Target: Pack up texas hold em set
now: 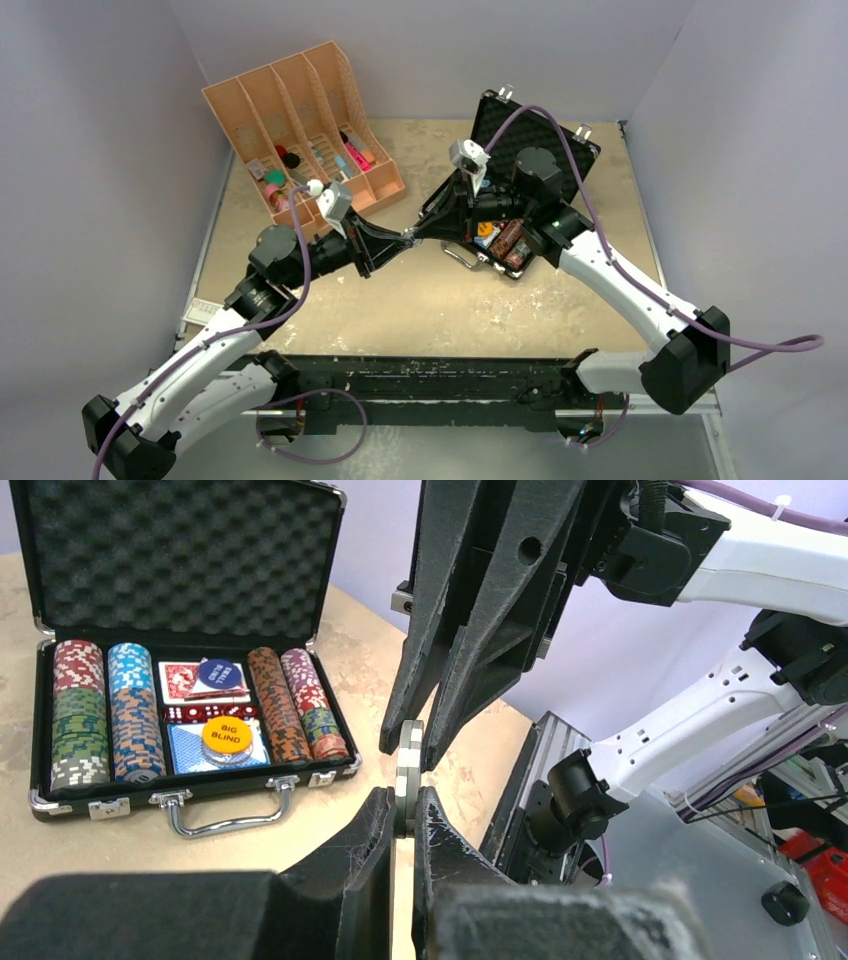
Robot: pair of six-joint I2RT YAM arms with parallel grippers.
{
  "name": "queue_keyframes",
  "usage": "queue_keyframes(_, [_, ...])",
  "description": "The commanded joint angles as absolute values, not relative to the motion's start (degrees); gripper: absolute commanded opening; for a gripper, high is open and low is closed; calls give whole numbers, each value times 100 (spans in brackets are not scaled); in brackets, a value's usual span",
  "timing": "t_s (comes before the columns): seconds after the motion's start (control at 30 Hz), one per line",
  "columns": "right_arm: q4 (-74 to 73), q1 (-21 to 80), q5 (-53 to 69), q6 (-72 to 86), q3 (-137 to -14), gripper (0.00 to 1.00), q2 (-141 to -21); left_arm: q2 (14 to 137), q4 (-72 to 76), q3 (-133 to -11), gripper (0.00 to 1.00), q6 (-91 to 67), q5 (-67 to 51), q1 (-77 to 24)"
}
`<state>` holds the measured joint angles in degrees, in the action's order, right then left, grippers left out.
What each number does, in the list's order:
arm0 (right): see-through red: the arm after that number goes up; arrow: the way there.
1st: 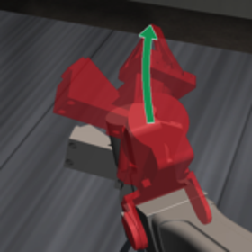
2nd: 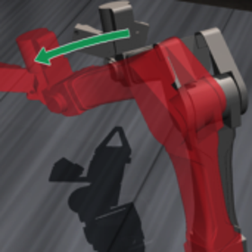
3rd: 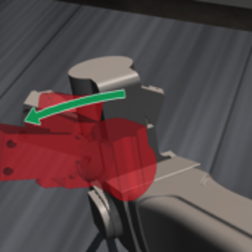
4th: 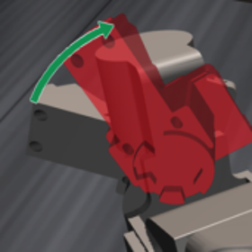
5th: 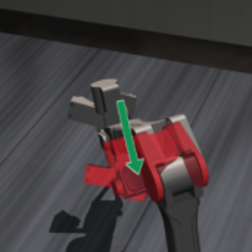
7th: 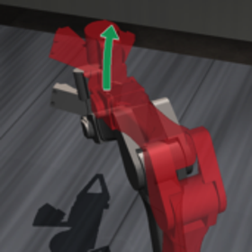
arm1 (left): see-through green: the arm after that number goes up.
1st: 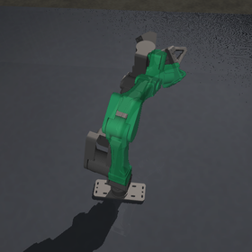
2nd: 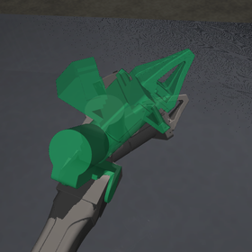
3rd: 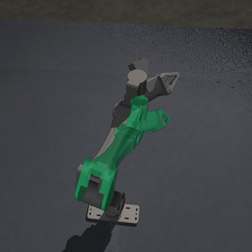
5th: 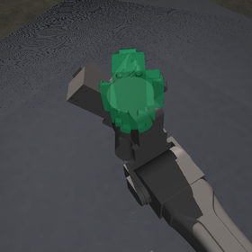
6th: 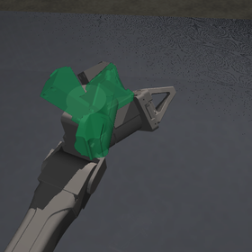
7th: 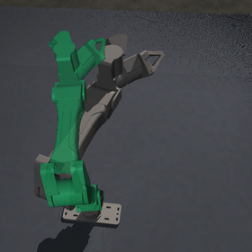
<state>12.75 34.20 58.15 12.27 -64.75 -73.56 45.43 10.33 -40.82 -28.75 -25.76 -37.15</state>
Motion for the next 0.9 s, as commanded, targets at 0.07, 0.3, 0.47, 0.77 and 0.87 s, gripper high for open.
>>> queue_keyframes(0.07, [1773,3444,6205,1480,-6618,0,-7495,4497,1192,-4341,0,-2733,-2626,-3683])
queue_keyframes(0.3, [1552,3440,5620,1412,-6591,0,-7476,4417,541,-4436,34,-2681,-1503,-3681])
queue_keyframes(0.47, [1249,3444,4072,939,-6532,0,-7309,4265,127,-4483,57,-2627,-556,-3683])
queue_keyframes(0.77, [396,3444,882,-13,-6938,0,-8507,4039,-389,-4540,59,-2512,1138,-3682])
queue_keyframes(0.87, [240,3448,676,-83,-7209,0,-9095,4071,-363,-4485,59,-2522,1235,-3684])
